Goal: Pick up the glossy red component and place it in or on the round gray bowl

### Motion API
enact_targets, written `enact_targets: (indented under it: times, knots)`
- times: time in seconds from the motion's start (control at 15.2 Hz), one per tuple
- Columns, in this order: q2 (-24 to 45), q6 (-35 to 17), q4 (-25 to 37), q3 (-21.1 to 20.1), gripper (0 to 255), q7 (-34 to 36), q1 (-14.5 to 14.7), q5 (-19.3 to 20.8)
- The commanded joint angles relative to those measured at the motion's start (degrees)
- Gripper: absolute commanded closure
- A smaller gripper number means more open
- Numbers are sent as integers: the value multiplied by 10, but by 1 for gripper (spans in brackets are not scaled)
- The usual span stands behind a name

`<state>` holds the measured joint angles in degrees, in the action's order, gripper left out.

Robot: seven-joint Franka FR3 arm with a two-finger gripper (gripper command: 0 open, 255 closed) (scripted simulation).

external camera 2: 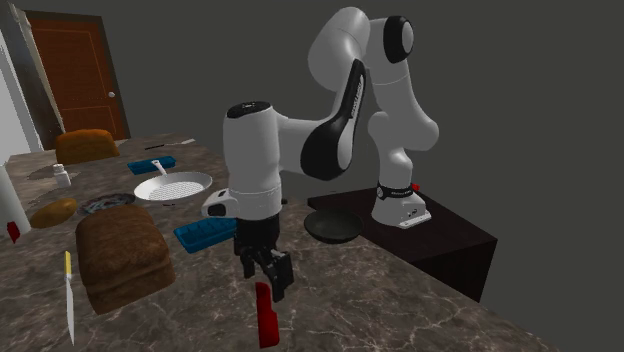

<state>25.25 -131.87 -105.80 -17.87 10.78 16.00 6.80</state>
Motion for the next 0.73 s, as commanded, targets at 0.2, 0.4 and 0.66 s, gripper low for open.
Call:
enact_targets:
  times: [0.2,0.4,0.66]
  knots:
    - [30,-27,4,6,0,5,6,11]
    - [43,-41,2,9,0,8,9,15]
    - [43,-41,3,9,0,8,9,16]
